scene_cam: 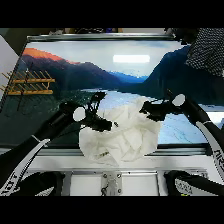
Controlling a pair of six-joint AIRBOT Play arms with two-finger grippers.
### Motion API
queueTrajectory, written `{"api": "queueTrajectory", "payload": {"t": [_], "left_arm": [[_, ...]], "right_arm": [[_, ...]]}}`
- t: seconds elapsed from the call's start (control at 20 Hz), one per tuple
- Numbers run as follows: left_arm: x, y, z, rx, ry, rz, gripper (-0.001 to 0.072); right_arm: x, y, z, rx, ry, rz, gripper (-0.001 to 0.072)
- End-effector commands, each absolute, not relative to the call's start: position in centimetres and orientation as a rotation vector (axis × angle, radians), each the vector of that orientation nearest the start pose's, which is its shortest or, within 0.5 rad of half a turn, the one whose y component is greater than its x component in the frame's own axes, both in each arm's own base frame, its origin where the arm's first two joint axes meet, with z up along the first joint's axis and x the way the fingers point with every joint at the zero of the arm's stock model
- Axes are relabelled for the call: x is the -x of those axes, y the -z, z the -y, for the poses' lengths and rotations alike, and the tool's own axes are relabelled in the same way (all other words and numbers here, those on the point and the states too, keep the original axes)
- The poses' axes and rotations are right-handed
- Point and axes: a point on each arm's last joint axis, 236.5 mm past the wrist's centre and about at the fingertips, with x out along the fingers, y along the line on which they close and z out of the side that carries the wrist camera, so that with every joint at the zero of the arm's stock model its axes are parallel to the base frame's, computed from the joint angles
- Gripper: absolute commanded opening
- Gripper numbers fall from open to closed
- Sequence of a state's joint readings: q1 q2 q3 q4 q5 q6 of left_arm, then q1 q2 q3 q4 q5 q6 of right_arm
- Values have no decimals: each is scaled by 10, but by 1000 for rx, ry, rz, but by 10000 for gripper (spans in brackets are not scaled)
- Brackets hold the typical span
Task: Fold the clothes and pants, and hang the long-sleeved shirts on hangers.
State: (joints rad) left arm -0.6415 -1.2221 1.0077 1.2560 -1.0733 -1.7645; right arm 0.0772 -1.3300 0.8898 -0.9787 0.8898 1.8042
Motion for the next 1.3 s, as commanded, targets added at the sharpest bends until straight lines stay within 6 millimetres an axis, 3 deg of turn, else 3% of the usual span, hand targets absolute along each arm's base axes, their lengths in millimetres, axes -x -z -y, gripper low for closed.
{"api": "queueTrajectory", "payload": {"t": [0.0, 0.5, 0.55, 0.6, 0.65, 0.8, 0.9, 1.05, 1.15, 1.25], "left_arm": [[-252, 9, 268, 39, 553, -1396, 7], [-252, 9, 268, 39, 553, -1396, 7], [-252, 9, 268, 39, 554, -1396, 7], [-252, 9, 268, 38, 554, -1396, 7], [-252, 9, 267, 35, 553, -1394, 7], [-261, -5, 257, 0, 544, -1325, 7], [-271, -41, 251, 33, 551, -1232, 7], [-274, -108, 255, 92, 608, -1071, 7], [-262, -137, 261, 97, 659, -1001, 7], [-242, -142, 261, 115, 672, -1015, 6]], "right_arm": [[-379, 69, -132, -838, -32, -1277, 516], [-379, 77, -140, -763, -65, -1271, 511], [-383, 74, -142, -761, -71, -1254, 378], [-385, 71, -145, -738, -95, -1237, 126], [-387, 67, -145, -709, -121, -1222, 13], [-392, 26, -137, -563, -214, -1168, 14], [-394, -24, -124, -406, -255, -1138, 14], [-369, -101, -120, -244, -320, -1164, 14], [-353, -125, -124, -180, -344, -1140, 14], [-328, -122, -116, -118, -291, -1209, 14]]}}
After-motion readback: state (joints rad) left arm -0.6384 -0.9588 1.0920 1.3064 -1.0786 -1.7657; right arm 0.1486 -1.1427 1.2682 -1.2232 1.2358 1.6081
